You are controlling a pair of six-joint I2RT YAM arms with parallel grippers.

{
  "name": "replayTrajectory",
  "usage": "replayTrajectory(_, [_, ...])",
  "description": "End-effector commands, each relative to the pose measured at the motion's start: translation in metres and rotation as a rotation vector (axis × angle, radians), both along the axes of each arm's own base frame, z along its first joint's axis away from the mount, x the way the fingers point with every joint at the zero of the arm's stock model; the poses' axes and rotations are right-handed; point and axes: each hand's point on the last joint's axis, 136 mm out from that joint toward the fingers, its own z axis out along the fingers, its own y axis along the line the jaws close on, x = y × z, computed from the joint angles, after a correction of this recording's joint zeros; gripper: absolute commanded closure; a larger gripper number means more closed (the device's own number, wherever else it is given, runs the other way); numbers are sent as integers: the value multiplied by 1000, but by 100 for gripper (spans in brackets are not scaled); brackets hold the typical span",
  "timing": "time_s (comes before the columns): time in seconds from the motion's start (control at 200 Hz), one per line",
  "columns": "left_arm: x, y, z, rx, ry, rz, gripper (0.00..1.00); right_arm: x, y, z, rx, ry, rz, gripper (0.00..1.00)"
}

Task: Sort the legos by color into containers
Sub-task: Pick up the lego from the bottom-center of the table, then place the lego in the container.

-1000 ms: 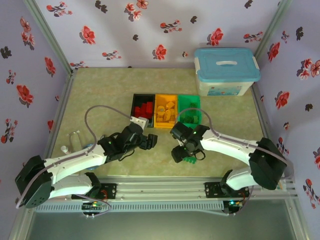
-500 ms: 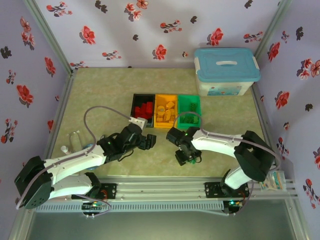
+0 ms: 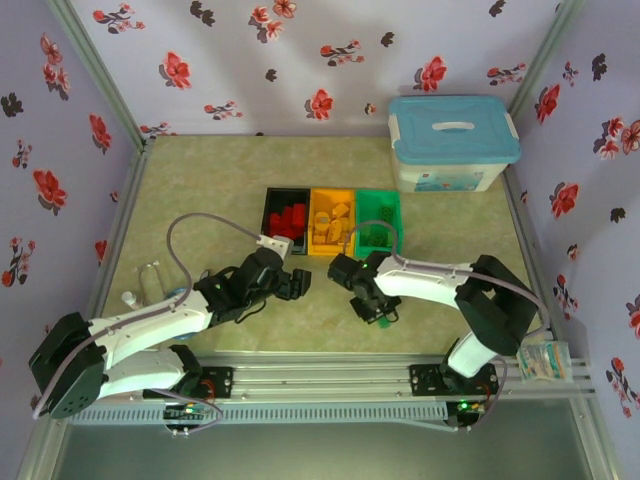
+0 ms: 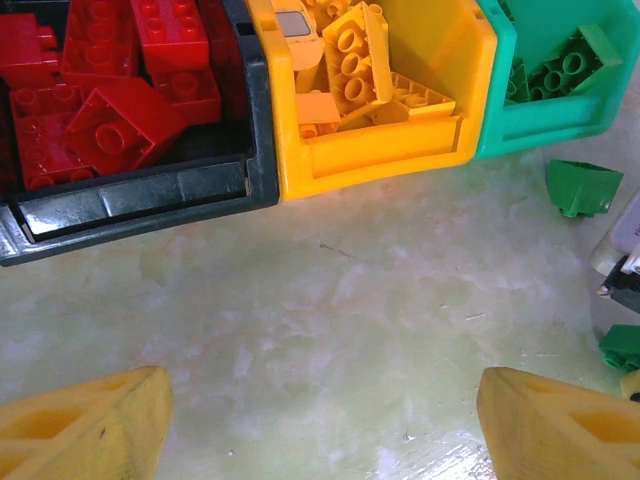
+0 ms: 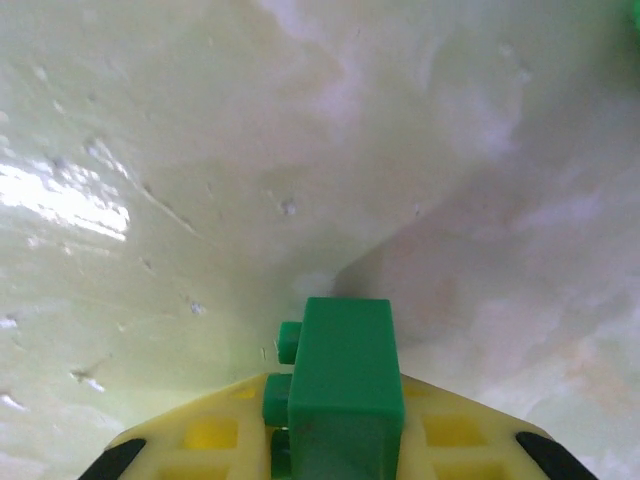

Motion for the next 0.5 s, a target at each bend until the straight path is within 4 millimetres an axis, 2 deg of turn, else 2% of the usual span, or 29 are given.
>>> replayTrajectory(0.0, [5,1,6,-14,-23,18,20,21,10,17,0,-81,1,82])
replayTrajectory(0.2, [4,6,7,-19,-27,28,20,65,29,52,113,-180,-46,82])
replayTrajectory(0.39, [4,12,8,-25,-35,44,20,126,25,95,189,-306,-155,82])
replayTrajectory(0.495, [4,13,10,-26,-38,48,20,156,20,110,209,-358,-212,82])
